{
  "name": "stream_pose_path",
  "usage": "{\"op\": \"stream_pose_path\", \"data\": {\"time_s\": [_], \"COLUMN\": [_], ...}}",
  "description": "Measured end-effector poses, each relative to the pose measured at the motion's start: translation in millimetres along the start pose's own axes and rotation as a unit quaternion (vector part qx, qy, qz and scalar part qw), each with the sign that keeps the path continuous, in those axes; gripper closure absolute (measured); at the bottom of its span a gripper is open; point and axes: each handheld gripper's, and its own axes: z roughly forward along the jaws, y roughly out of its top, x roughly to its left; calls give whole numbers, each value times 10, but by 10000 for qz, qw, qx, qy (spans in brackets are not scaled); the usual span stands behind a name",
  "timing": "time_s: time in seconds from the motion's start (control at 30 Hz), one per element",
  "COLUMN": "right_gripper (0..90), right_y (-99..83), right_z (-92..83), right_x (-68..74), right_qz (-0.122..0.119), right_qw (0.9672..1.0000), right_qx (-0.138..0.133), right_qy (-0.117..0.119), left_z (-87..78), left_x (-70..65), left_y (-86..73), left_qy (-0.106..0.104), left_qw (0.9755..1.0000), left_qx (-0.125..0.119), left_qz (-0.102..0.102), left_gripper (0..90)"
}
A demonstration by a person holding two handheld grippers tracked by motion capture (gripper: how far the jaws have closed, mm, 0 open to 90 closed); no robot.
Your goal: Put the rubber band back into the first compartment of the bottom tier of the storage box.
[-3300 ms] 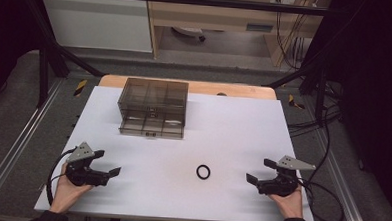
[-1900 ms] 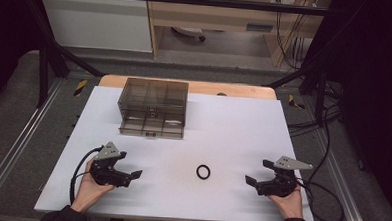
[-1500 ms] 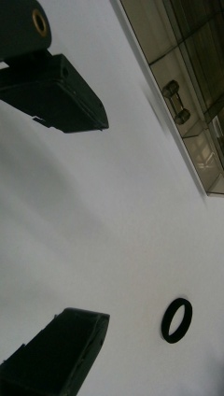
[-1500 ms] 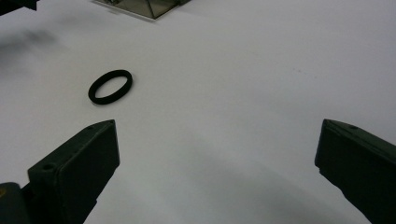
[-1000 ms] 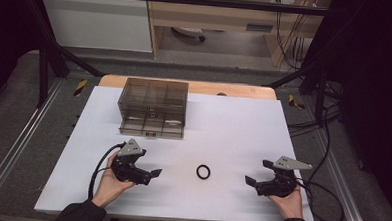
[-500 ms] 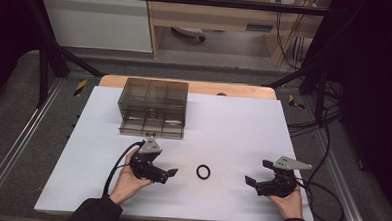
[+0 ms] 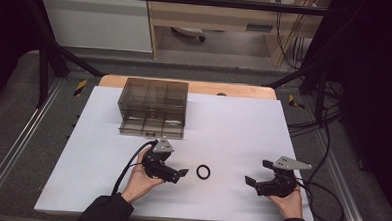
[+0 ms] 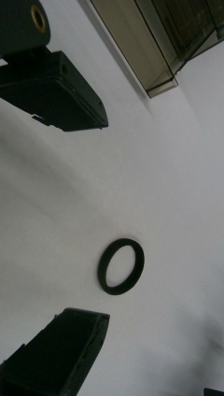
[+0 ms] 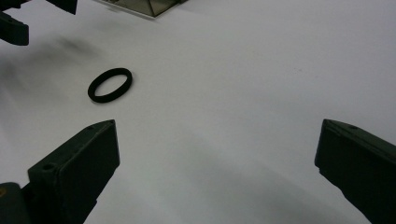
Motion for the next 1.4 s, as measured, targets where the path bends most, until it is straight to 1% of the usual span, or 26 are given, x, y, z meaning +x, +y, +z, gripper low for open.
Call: {"op": "stream_pose_path", "data": {"time_s": [0.27, 0.37, 0.4, 0.53, 0.73, 0.8, 0.87, 0.9, 0.97, 1.03, 1.07, 1.27, 1.3, 1.4], "right_gripper": [6, 6, 6, 6, 6, 6, 6, 6, 6, 6, 6, 6, 6, 6], "right_y": [1, 1, 1, 1, 1, 1, 1, 1, 1, 1, 1, 1, 1, 1], "right_z": [-2, -2, -2, -3, -2, -3, -3, -2, -2, -2, -2, -2, -2, -1], "right_x": [1, 1, 1, 1, 2, 4, 4, 4, 4, 4, 4, 5, 5, 3], "right_qz": [-4, -8, -8, -11, -10, -8, -6, -8, -11, -8, -8, -5, -5, -22], "right_qw": [10000, 10000, 10000, 10000, 10000, 10000, 10000, 10000, 10000, 10000, 10000, 10000, 10000, 10000], "right_qx": [-6, 10, 10, 12, 19, 10, 10, 10, 21, 23, 23, 13, 13, 17], "right_qy": [-5, -3, -3, -4, -1, -3, -6, -2, -2, -2, -2, 0, 0, 3], "left_z": [156, 213, 230, 289, 373, 395, 418, 434, 461, 488, 501, 555, 560, 571], "left_x": [-77, -105, -115, -136, -155, -162, -169, -174, -183, -196, -203, -235, -236, -242], "left_y": [77, 111, 120, 152, 186, 197, 205, 208, 213, 217, 219, 218, 218, 216], "left_qy": [-20, 4, 14, -13, 66, 73, 77, 68, 77, 95, 106, 128, 128, 129], "left_qw": [9999, 9998, 9999, 9998, 9995, 9995, 9994, 9994, 9993, 9991, 9991, 9987, 9985, 9983], "left_qx": [109, 174, 166, 209, 297, 317, 333, 325, 358, 396, 411, 502, 530, 566], "left_qz": [15, 44, 22, -17, -47, -58, -71, -97, -87, -69, -73, -40, -42, -66], "left_gripper": [68, 80, 80, 107, 157, 197, 213, 248, 262, 309, 309, 440, 440, 516]}}
